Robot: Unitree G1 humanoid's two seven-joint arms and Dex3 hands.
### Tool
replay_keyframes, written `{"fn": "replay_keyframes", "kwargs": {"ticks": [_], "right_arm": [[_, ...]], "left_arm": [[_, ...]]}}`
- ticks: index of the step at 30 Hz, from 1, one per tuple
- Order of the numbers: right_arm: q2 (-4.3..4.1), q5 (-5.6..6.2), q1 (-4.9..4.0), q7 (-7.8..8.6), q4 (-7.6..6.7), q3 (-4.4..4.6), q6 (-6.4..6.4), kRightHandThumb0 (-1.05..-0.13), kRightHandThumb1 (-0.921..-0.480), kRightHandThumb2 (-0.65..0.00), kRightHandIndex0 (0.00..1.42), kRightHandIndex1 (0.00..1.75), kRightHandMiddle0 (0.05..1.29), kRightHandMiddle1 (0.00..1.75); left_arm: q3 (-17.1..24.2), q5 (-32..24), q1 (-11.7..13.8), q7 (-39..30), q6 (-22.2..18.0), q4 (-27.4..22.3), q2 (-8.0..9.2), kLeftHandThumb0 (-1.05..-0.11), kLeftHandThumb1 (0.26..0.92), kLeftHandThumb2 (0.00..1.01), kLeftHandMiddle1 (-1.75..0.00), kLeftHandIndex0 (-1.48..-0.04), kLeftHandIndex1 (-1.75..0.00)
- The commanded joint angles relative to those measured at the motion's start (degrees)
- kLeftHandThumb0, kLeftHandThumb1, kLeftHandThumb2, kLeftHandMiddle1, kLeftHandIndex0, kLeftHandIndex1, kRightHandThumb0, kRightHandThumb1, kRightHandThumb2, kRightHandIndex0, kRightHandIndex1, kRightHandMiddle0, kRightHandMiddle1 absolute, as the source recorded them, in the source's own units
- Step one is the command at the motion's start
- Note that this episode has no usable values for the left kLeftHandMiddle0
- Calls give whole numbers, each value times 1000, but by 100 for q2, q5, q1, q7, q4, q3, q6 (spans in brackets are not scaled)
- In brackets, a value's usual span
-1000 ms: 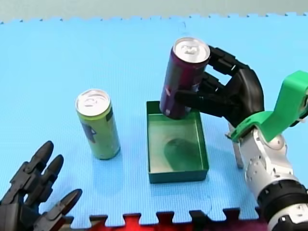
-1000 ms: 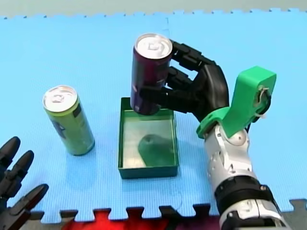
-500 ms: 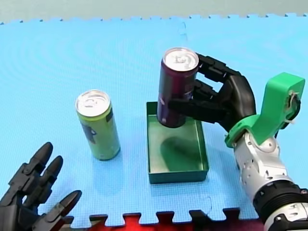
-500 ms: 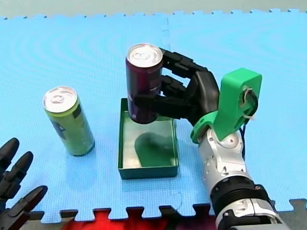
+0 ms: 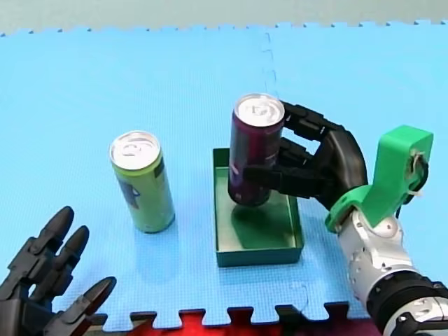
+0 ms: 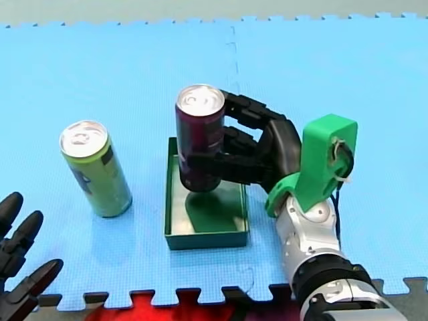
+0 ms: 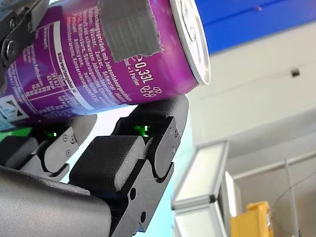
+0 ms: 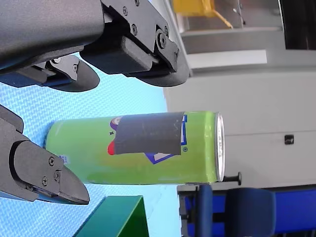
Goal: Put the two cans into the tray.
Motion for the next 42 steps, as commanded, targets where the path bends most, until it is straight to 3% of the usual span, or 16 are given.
{"fn": "replay_keyframes", "kwargs": {"ticks": [1, 13, 21, 25, 33, 42], "right_arm": [[-20, 25, -63, 75, 27, -48, -125, -352, -777, -1, 1382, 1, 1241, 1], [-114, 83, -95, 328, 179, -256, -212, -344, -781, -1, 1379, 0, 1241, 0], [-134, 222, -192, 705, 361, -513, -305, -334, -784, -1, 1377, 0, 1239, 0], [-137, 231, -223, 803, 412, -593, -361, -330, -785, -1, 1376, 0, 1238, 0], [-192, 107, -249, 772, 461, -603, -464, -324, -787, -1, 1374, 0, 1236, 0], [-249, -58, -309, 507, 499, -574, -434, -322, -790, -1, 1372, 0, 1234, 0]], "left_arm": [[23, 21, 42, 36, 22, -59, 18, -1048, 787, 8, -2, -510, -4], [37, 62, 63, 40, -27, -42, 60, -1048, 797, 8, -3, -521, -7], [42, 9, 101, -63, -54, -69, 90, -1048, 811, 11, -1, -525, -7], [50, 9, 120, -75, -67, -87, 89, -1048, 816, 11, -2, -526, -6], [74, 172, 138, 90, -89, -134, 71, -1048, 828, 12, -4, -532, -7], [2, 172, 227, 138, -50, -278, 21, -1048, 834, 10, -4, -538, -7]]}}
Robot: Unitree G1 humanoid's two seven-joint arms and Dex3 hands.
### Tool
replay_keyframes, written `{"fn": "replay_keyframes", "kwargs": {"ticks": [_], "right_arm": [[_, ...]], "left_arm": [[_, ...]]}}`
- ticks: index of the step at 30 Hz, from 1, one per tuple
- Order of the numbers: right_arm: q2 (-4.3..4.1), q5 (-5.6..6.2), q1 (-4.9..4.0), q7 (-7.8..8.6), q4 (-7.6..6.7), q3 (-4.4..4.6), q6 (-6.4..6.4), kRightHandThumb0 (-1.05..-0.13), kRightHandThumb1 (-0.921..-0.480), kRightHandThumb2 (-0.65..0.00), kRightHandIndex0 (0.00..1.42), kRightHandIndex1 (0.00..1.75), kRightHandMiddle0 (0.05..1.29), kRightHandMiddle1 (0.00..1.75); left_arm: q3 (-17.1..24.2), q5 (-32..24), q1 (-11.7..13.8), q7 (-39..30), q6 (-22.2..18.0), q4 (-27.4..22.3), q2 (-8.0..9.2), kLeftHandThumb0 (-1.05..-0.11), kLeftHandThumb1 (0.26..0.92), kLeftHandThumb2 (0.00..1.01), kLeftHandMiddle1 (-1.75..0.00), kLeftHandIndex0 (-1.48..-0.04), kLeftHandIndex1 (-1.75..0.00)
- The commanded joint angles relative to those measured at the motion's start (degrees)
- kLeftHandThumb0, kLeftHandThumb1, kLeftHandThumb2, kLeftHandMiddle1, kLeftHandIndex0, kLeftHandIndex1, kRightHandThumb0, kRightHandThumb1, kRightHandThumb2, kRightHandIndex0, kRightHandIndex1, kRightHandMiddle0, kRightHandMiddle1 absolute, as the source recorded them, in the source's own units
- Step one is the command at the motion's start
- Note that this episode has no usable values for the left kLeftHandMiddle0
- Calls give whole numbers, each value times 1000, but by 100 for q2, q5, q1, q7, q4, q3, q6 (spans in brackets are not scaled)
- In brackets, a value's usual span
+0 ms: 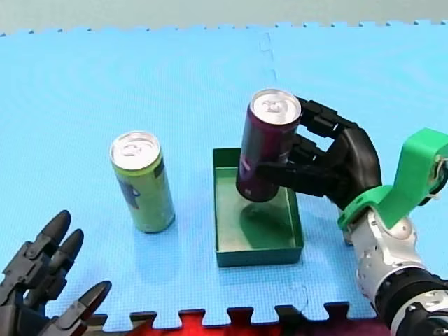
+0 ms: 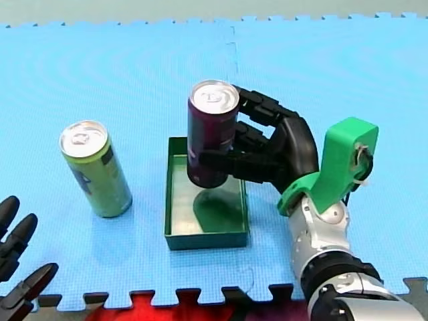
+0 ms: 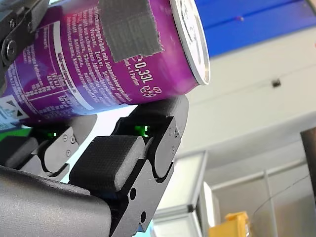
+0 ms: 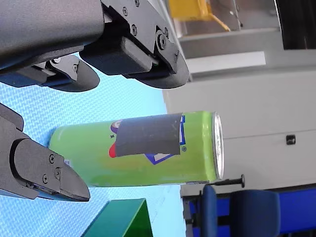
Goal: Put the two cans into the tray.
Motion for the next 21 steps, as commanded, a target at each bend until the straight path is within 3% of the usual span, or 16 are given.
{"fn": "replay_keyframes", "kwargs": {"ticks": [1, 8, 11, 15, 21], "right_arm": [[-37, -21, -106, -68, -2, 7, -17, -322, -790, -1, 1372, 0, 1233, 0], [-116, -218, -193, -304, 44, 77, 5, -322, -791, -1, 1370, 0, 1232, 0], [-148, -335, -230, -438, 50, 136, -53, -322, -792, -1, 1368, 0, 1232, 0], [-185, -556, -264, -723, 63, 266, -164, -322, -791, 0, 1369, 0, 1233, 0], [-200, -745, -320, -1021, 107, 363, -143, -319, -790, 0, 1370, 1, 1234, 1]], "left_arm": [[-6, -31, 36, 12, 29, -73, 5, -1048, 834, 10, -4, -538, -7], [-34, -26, 75, 45, 114, -200, -4, -1048, 842, 10, -5, -543, -8], [-44, -23, 71, 56, 131, -209, -10, -1048, 845, 11, -4, -545, -8], [-55, -31, 69, 57, 152, -219, -18, -1048, 851, 11, -4, -549, -9], [-80, -57, 79, 27, 132, -224, -35, -1048, 857, 11, -5, -555, -9]]}}
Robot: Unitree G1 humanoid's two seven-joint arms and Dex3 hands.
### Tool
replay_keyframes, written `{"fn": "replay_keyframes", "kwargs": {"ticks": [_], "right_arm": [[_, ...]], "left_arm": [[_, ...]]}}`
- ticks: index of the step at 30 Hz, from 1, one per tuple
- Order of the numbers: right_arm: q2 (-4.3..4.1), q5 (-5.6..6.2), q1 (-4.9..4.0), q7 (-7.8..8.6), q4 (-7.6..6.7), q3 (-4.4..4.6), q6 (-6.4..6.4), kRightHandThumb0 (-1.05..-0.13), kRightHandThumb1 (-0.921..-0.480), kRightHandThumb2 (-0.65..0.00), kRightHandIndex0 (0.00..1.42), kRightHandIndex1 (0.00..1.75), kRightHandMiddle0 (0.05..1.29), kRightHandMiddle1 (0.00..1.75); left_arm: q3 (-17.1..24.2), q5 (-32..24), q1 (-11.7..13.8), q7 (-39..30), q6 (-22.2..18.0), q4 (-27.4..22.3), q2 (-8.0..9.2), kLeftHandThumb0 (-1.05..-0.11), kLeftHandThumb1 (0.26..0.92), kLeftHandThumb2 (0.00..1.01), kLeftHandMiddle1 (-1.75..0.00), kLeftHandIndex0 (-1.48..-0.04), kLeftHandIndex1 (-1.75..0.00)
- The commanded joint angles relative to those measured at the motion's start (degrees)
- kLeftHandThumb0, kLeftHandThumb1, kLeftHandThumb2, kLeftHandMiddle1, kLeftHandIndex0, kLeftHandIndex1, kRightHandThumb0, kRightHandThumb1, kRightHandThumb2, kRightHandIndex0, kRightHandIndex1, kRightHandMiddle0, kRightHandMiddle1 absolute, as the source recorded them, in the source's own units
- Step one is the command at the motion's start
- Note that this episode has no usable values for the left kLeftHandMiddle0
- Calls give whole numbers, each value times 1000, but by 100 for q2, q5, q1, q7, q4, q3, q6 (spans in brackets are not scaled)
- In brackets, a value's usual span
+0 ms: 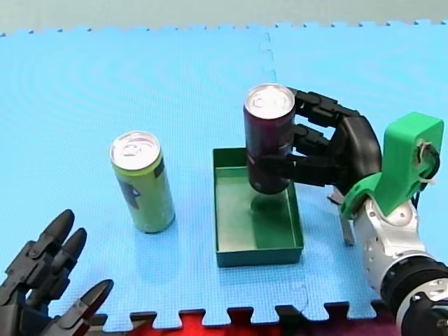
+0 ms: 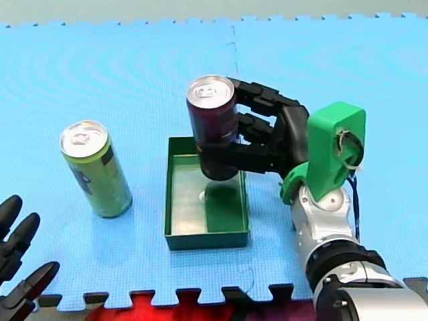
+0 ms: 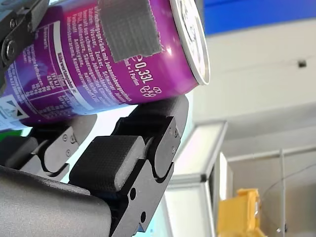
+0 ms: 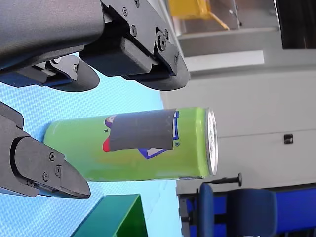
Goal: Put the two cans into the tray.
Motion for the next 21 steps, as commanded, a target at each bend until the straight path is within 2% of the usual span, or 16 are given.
{"fn": "replay_keyframes", "kwargs": {"ticks": [1, 6, 14, 21], "right_arm": [[-29, -25, -98, -75, -1, 20, -26, -318, -790, 0, 1370, 1, 1234, 1], [-41, -105, -136, -228, 24, 51, 31, -314, -791, 0, 1372, 1, 1235, 1], [-13, -200, -149, -438, 43, 99, 70, -310, -789, 0, 1373, 1, 1236, 1], [98, -210, -128, -553, 57, 91, 89, -311, -787, 0, 1373, 0, 1237, 0]], "left_arm": [[-9, -44, 17, -19, -17, -21, -1, -1048, 858, 11, -5, -556, -9], [-33, -86, 44, -73, -21, -65, -6, -1048, 859, 9, -3, -555, -8], [-65, -170, 116, -143, -27, -163, -42, -1048, 857, 5, 0, -553, -4], [-49, -245, 171, -216, -2, -218, -13, -1048, 856, 3, 0, -554, -4]]}}
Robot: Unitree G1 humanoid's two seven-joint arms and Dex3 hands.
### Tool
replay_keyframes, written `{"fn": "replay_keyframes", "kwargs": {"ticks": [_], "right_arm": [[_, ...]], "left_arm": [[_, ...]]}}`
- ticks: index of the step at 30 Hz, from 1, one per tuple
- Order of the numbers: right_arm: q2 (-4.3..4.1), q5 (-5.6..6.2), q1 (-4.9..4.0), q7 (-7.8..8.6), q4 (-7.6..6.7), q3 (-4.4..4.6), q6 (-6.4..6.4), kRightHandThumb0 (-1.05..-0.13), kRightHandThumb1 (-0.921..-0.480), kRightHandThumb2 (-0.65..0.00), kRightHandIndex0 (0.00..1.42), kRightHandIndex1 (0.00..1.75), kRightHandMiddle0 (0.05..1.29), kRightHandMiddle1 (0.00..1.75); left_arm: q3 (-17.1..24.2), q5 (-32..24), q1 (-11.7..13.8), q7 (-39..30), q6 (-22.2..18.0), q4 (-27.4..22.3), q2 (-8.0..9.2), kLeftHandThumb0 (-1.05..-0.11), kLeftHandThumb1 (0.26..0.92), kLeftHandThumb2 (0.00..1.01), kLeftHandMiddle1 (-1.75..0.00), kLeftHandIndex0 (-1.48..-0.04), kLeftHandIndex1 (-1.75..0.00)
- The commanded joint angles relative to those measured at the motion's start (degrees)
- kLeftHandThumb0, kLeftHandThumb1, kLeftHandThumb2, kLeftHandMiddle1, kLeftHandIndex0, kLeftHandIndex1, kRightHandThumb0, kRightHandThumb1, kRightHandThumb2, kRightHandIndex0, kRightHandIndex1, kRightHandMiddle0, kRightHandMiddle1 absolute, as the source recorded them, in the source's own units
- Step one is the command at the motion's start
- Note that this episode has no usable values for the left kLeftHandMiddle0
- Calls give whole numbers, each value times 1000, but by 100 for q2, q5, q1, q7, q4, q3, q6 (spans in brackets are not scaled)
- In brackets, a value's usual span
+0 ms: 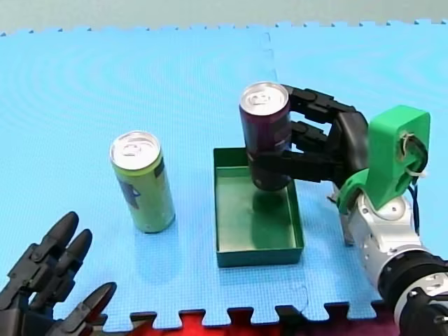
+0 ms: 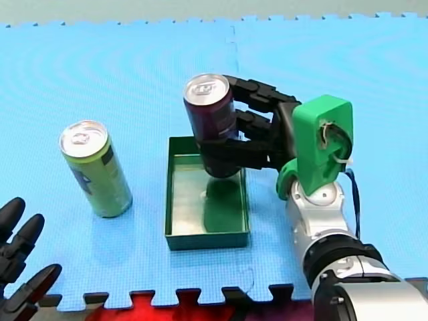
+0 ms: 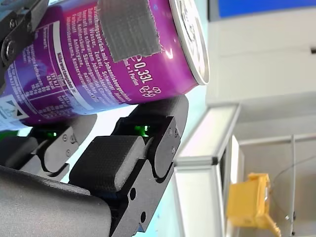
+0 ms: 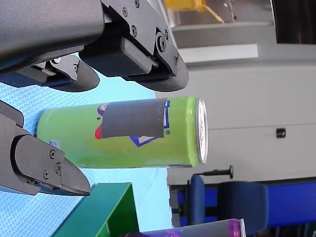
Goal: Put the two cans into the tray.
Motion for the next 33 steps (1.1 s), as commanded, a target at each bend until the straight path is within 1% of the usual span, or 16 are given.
{"fn": "replay_keyframes", "kwargs": {"ticks": [1, 7, 12, 17, 20, 23, 29, 33], "right_arm": [[34, 27, -22, -33, -4, -17, -18, -311, -786, 0, 1374, 1, 1237, 0], [112, 59, -34, -25, -4, -62, -17, -311, -785, 0, 1375, 1, 1238, 0], [153, 49, -48, -51, -3, -65, -3, -312, -784, 0, 1376, 1, 1238, 0], [213, 41, -29, -69, -4, -57, -10, -313, -783, 0, 1377, 1, 1239, 1], [233, 42, -12, -64, -3, -57, 4, -313, -782, 0, 1377, 1, 1239, 1], [267, 66, 21, -40, -3, -75, 2, -314, -782, 0, 1377, 1, 1239, 0], [341, 125, 77, 25, -15, -107, -51, -316, -781, 0, 1378, 1, 1240, 0], [372, 119, 144, 39, -19, -96, -103, -317, -780, 0, 1378, 0, 1239, 0]], "left_arm": [[20, -31, 17, -13, 3, -34, 31, -1048, 856, 3, 0, -554, -4], [38, -3, 28, 2, -3, -71, 34, -1048, 857, 3, 0, -557, -4], [35, 38, 47, 42, 5, -123, 24, -1048, 858, 2, -1, -559, -5], [4, 61, 115, 80, 47, -243, 9, -1048, 858, 2, 0, -559, -4], [-11, 60, 159, 94, 91, -330, 11, -1048, 858, 2, 0, -559, -3], [-13, 34, 214, 89, 133, -409, 18, -1048, 857, 1, 0, -560, -3], [12, 115, 360, 162, 182, -594, 32, -1048, 861, 3, -1, -564, -5], [31, 133, 479, 166, 187, -699, 72, -1048, 866, 4, -2, -567, -5]]}}
